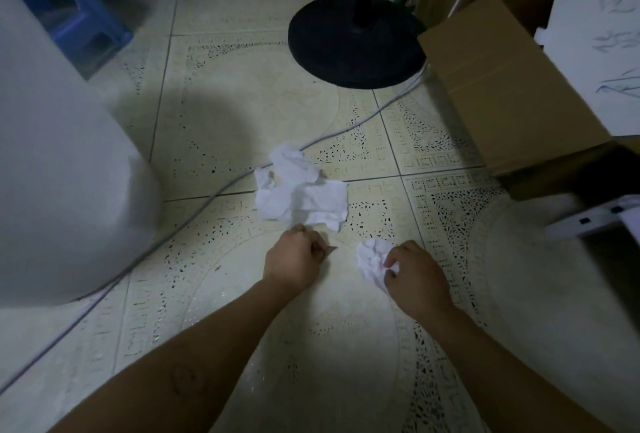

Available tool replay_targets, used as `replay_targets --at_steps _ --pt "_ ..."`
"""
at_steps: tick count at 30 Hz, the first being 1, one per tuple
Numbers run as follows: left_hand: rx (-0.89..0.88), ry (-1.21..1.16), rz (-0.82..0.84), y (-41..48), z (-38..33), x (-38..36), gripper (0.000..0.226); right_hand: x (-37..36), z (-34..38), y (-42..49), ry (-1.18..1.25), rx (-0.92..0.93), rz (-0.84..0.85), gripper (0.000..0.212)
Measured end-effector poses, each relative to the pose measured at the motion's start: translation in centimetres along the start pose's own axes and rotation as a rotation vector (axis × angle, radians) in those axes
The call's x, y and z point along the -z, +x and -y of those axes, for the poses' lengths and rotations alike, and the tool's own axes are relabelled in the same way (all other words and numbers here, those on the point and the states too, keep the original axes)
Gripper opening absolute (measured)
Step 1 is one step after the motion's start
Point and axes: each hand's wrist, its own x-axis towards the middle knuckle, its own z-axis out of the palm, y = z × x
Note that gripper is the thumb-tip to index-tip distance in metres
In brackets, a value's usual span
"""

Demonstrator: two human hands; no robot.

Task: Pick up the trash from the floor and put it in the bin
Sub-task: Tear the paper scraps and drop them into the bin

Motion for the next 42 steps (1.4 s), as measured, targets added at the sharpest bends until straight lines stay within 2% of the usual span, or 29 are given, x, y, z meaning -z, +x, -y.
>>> replay_targets --at_steps 3,5,10,14,18,22,25,28,31,37,42 --pt "0.062 -0.009 -0.01 0.1 0.4 -0.1 0.012 -0.5 0.4 0.1 -0.023 0.005 -0.015 0.007" --pt "0.06 0.032 -0.013 0.0 0.6 -0.2 0.024 -0.7 0.5 0.0 -0.036 0.018 -0.021 0.007" --pt "-0.024 0.155 0.032 -0.3 0.5 -0.3 0.036 -1.2 1.2 -0.2 -0.037 0.052 -0.013 0.015" --pt "0.037 0.104 0.073 -0.6 -0.1 -0.1 0.039 -1.0 1.3 -0.1 -0.009 0.064 -0.005 0.02" --pt "0.073 0.003 0.133 -1.2 -0.9 0.4 0.029 -0.6 1.5 -0.2 -0.008 0.048 0.002 0.012" --pt "0.066 -0.144 0.1 -1.3 -1.9 2.6 0.024 0.3 2.0 -0.9 0.101 0.016 0.006 0.014" --pt "-0.006 -0.138 0.058 -0.6 -3.2 6.0 0.01 3.1 3.3 -0.1 0.247 0.075 -0.015 0.018" --pt "-0.051 -0.151 -0.03 0.3 -5.0 10.7 0.021 7.6 5.5 1.5 0.345 0.125 -0.075 0.025" --pt "-0.092 -0.173 -0.094 1.0 -6.8 16.2 0.019 12.4 8.7 2.5 0.451 0.199 -0.135 0.021" --pt "-0.2 -0.089 -0.322 0.6 -9.2 29.4 0.01 21.4 18.2 3.3 0.422 0.378 -0.158 0.018" --pt "-0.223 0.027 -0.463 -1.9 -7.0 40.1 0.015 26.9 26.9 3.7 0.444 0.451 -0.212 0.017"
